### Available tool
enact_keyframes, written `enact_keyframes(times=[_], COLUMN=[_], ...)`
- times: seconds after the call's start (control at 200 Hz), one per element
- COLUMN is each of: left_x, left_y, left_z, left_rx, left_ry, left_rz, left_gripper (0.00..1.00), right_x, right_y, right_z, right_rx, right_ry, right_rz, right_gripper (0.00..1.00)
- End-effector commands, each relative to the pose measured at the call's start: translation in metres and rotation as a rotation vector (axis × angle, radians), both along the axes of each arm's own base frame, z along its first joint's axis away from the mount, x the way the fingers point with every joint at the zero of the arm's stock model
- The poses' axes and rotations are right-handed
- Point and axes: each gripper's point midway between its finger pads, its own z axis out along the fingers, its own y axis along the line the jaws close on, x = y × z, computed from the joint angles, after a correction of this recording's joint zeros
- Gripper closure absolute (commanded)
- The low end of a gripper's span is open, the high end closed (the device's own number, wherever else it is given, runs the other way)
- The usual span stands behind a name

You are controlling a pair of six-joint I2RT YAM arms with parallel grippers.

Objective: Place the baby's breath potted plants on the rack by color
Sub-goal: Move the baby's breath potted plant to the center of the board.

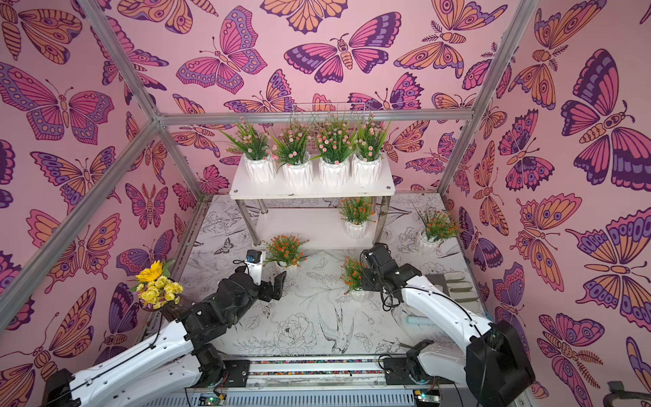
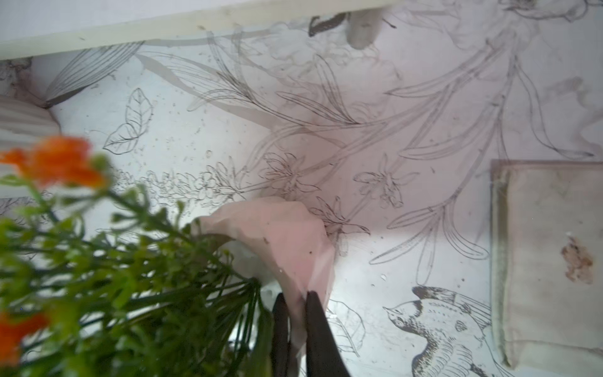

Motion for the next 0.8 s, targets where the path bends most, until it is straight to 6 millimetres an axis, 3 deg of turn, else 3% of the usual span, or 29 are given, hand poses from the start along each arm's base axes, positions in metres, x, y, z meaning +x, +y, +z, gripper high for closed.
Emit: enact_keyframes(times=[0.0, 0.185, 0.325, 0.416, 0.626, 0.796], left_x=[-0.002, -0.001, -0.001, -0.001, -0.002, -0.001], left_y=[0.003, 0.001, 0.001, 0.002, 0.005, 0.006], left_z=[-0.011, -0.013, -0.014, -0.015, -0.016, -0.019], left_rx=[0.01, 0.011, 0.013, 0.015, 0.019, 0.02], left_ry=[0.026, 0.033, 0.038, 0.039, 0.043, 0.054], left_rz=[0.002, 0.001, 0.001, 0.001, 0.002, 0.004], left_gripper=[0.0, 0.0, 0.0, 0.0, 0.0, 0.0], right_x=[0.0, -0.007, -0.009, -0.01, -0.009, 0.005], right_y=[-0.011, -0.027, -0.031, -0.035, -0.036, -0.023], right_z=[0.006, 0.0, 0.017, 0.03, 0.085, 0.133], right_rx=[0.029, 0.034, 0.043, 0.039, 0.074, 0.098], right_ry=[-0.043, -0.038, -0.076, -0.101, -0.234, -0.312], right_rz=[-0.07, -0.125, -0.134, -0.139, -0.106, -0.043], right_gripper=[0.97, 0.82, 0.69, 0.67, 0.65, 0.65])
